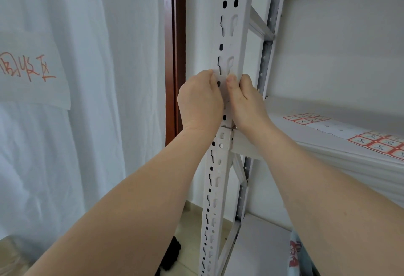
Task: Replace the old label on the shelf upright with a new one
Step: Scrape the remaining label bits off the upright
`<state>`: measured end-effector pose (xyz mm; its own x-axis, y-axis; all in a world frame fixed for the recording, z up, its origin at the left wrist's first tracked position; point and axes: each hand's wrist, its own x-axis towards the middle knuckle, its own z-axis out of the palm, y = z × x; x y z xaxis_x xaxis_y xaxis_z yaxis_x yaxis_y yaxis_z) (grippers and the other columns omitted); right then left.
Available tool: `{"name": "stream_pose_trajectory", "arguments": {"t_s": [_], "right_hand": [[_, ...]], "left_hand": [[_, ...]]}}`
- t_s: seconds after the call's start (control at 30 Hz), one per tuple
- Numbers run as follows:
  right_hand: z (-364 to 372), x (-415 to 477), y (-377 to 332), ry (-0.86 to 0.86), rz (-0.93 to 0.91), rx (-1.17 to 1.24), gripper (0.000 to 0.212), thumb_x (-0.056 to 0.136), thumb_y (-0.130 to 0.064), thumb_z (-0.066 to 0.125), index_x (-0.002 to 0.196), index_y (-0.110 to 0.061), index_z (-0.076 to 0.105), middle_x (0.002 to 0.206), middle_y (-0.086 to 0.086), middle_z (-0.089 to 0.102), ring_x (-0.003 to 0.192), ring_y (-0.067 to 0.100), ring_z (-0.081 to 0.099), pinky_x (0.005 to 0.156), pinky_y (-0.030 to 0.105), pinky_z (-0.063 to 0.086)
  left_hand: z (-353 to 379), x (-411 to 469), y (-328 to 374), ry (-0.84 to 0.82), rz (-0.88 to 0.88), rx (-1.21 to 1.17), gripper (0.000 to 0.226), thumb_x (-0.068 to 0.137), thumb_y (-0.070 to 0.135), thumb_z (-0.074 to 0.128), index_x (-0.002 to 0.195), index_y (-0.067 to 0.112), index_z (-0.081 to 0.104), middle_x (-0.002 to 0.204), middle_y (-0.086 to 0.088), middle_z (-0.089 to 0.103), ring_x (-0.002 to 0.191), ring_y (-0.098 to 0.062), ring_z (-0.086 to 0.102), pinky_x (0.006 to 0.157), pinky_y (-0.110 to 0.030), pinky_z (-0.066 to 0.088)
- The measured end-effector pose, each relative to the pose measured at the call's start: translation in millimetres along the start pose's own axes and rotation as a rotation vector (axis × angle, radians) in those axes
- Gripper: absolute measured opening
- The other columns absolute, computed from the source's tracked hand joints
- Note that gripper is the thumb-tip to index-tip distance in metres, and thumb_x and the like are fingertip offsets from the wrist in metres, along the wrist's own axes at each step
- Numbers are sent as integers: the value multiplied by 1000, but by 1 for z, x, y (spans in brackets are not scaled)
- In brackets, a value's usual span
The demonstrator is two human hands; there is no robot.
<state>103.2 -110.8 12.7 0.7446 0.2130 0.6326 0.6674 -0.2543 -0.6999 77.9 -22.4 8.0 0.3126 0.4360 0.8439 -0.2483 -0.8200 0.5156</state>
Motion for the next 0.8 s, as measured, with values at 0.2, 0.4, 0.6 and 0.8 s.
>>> {"name": "stream_pose_trajectory", "arguments": {"t_s": [0.2,0.4,0.6,0.8], "right_hand": [[-1,0,1,-7,5,15,36,100,-43,32,76,-15,32,71,-5,41,63,9,38,53,17,31],[-2,-1,2,-10,7,24,38,100,-42,33,71,-18,29,69,-5,39,61,10,36,49,11,32],[-2,0,3,-21,5,38,36,100,-42,33,77,-14,34,72,-4,42,62,9,37,50,11,31],[-3,-2,2,-19,11,34,38,100,-40,34,69,-18,28,68,-5,37,60,10,35,48,11,31]], "left_hand": [[-12,2,-1,-86,18,-52,37,97,16,40,61,16,45,53,6,43,55,-18,40,57,-31,30],[-15,8,3,-161,19,211,25,100,30,36,86,12,46,74,2,48,71,-20,46,61,-30,33],[-18,17,8,-241,163,450,15,96,17,39,82,14,38,65,6,28,68,-21,41,51,-29,25],[-19,23,8,-277,100,258,34,92,20,42,60,13,31,56,1,32,59,-19,31,48,-30,21]]}}
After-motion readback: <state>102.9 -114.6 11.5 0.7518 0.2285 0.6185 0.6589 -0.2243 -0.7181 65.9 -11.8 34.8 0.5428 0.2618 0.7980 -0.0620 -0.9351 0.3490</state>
